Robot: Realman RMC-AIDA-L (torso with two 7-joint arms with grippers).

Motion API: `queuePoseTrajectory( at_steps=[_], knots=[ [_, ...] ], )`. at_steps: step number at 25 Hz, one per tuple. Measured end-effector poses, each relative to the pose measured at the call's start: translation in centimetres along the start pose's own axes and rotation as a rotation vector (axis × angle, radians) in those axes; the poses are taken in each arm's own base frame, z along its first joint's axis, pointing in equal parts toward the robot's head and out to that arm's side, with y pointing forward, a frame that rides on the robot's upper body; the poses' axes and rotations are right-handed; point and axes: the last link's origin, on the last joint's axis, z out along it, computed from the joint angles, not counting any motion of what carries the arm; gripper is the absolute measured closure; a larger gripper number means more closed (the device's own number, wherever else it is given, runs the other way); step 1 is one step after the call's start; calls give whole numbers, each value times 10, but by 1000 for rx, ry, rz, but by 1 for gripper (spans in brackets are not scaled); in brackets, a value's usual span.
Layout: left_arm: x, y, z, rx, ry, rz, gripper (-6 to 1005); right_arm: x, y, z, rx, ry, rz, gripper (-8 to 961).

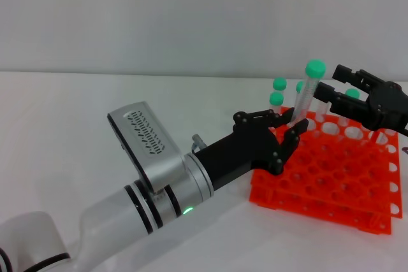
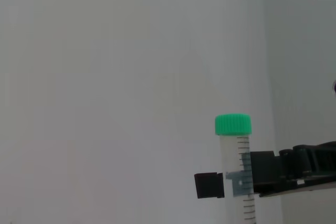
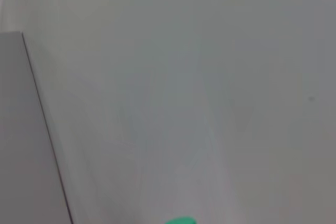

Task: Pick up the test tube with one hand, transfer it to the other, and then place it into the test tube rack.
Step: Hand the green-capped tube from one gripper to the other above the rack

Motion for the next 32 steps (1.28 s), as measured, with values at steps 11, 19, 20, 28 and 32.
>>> queuePoseTrajectory(
  at_steps=[11,19,20,28,32],
  knots=[
    [4,2,4,16,22,-25,808,-1,0,-1,-16,20,-17,116],
    [3,2,2,24,23,-52,808,-3,1,-7,-32,22,-31,115],
    [2,1,1,28,23,-64,808,-4,2,-7,-44,20,-34,115],
    [-3,2,4,36,-17,-87,808,-6,7,4,-90,30,-53,115],
    [-4,2,5,34,-33,-85,808,-6,9,12,-109,42,-61,116]
  ],
)
